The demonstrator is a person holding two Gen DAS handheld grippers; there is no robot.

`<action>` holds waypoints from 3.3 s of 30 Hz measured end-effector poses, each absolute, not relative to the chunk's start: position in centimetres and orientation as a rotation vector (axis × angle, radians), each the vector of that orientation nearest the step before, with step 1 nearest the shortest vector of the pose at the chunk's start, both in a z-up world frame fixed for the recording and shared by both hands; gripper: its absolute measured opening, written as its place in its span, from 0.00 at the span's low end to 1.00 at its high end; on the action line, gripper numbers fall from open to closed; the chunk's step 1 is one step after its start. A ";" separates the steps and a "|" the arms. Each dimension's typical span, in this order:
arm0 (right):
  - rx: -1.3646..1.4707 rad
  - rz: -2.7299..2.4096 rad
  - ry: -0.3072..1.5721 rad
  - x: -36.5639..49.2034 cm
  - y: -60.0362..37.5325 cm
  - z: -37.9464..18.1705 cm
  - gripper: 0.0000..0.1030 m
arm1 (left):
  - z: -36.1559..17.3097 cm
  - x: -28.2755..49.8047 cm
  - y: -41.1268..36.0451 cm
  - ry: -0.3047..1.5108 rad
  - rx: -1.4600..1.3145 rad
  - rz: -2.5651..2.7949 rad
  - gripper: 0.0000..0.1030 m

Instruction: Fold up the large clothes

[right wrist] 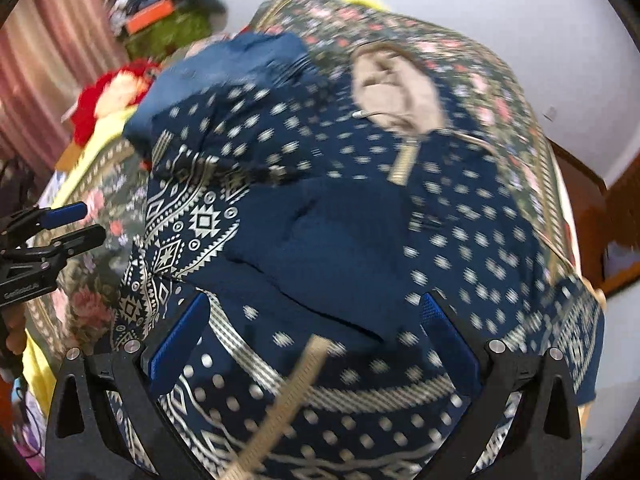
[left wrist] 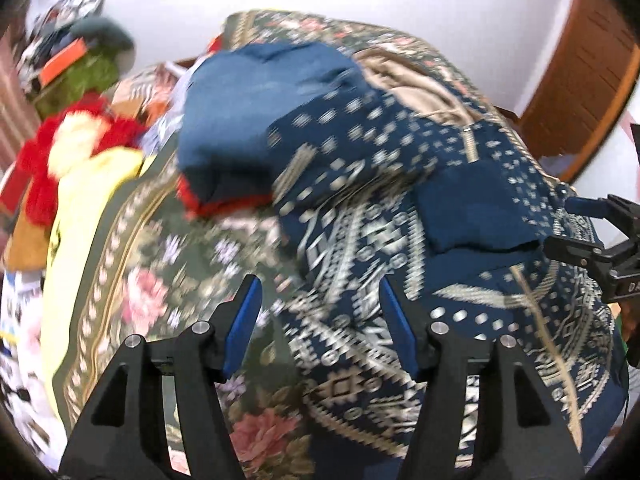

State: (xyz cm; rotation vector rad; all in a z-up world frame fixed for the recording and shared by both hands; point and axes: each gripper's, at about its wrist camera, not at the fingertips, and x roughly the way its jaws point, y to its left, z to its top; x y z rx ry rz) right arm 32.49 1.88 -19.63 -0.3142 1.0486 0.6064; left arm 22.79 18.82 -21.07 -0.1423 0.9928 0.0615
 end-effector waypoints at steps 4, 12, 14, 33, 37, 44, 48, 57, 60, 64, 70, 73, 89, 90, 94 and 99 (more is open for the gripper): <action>-0.416 0.641 1.059 32.8 5.2 -21.7 0.99 | -23.3 22.1 20.2 1.029 -0.190 0.090 0.58; -0.534 0.647 1.102 33.4 7.2 -25.3 0.78 | -26.8 21.8 20.8 1.093 -0.214 0.090 0.58; -0.518 0.663 1.116 33.7 7.0 -25.7 0.74 | -27.4 21.8 20.5 1.095 -0.201 0.090 0.58; -0.143 0.565 0.811 35.7 -1.8 -14.0 0.11 | -28.8 23.6 17.6 1.152 -0.105 0.104 0.73; -0.003 0.507 0.745 35.8 -5.3 -11.4 0.11 | -29.0 23.9 17.1 1.157 -0.136 0.135 0.80; 0.115 0.413 0.746 35.4 -10.7 -12.4 0.11 | -29.2 24.8 16.6 1.173 -0.115 0.203 0.80; 0.172 0.384 0.892 36.7 -13.3 -16.5 0.11 | -29.3 25.5 16.6 1.170 -0.116 0.229 0.80; 0.229 0.294 1.077 36.7 -17.4 -22.4 0.12 | -29.6 26.1 16.5 1.176 -0.103 0.264 0.80; 0.248 0.279 1.104 36.8 -18.5 -23.2 0.15 | -29.6 26.1 16.4 1.184 -0.097 0.270 0.80; 0.233 0.237 1.149 36.5 -19.7 -23.8 0.32 | -29.0 25.2 16.3 1.199 -0.113 0.256 0.80; 0.247 0.257 1.130 35.3 -21.4 -22.0 0.47 | -26.3 23.6 15.4 1.165 -0.112 0.223 0.80; 0.237 0.266 1.083 34.8 -22.2 -20.1 0.58 | -24.1 23.2 14.4 1.130 -0.099 0.200 0.80; 0.363 0.132 0.859 33.1 -32.6 -14.4 0.78 | -13.2 27.4 5.1 0.870 -0.079 -0.031 0.86; 0.384 0.113 0.875 33.3 -33.5 -15.1 0.78 | -13.3 27.8 4.5 0.870 -0.083 -0.042 0.86; 0.497 0.079 0.959 33.9 -36.5 -18.5 0.78 | -14.4 29.7 2.0 0.900 -0.073 -0.083 0.86; 0.647 0.027 1.070 35.2 -39.5 -23.5 0.78 | -16.4 31.1 -0.4 0.952 -0.074 -0.133 0.86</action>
